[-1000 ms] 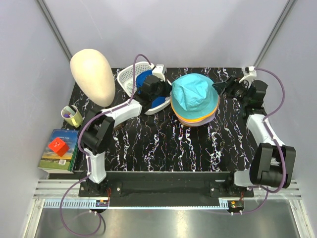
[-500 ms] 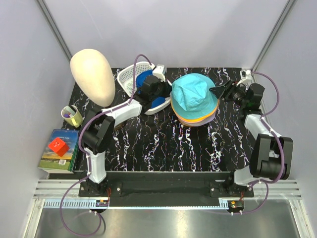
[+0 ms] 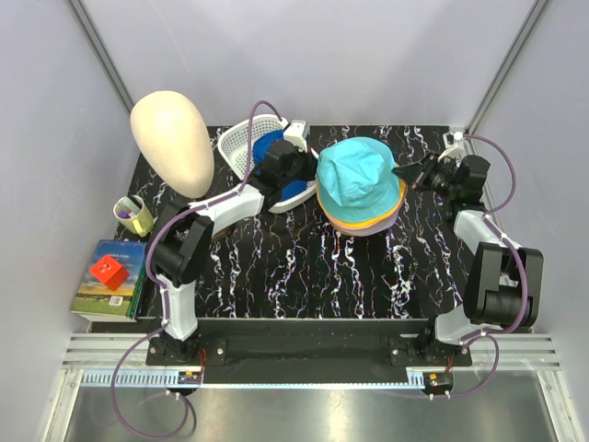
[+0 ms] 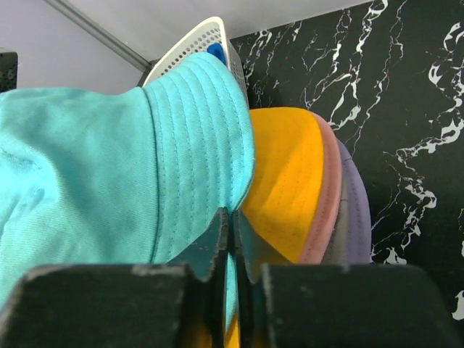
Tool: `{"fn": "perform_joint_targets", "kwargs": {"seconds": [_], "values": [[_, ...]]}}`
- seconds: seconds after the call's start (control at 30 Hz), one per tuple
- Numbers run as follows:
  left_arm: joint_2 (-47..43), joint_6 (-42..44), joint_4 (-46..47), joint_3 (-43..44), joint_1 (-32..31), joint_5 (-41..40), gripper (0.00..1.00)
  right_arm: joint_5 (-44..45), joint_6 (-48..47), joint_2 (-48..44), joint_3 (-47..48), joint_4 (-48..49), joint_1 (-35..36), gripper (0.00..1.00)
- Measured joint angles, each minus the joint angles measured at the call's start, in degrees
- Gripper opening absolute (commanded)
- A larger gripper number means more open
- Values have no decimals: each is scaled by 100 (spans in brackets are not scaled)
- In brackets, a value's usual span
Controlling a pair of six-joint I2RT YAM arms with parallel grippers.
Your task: Stack the hats
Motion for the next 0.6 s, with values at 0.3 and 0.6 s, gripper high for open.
{"fn": "perform_joint_targets", "kwargs": {"seconds": [0.3, 0.6], "values": [[0, 0, 31, 0, 7, 2, 0, 553, -170, -138, 0, -544, 26, 0], [199, -4, -17, 337, -37, 7, 0, 1797, -439, -293, 76, -1438, 129, 0]]}}
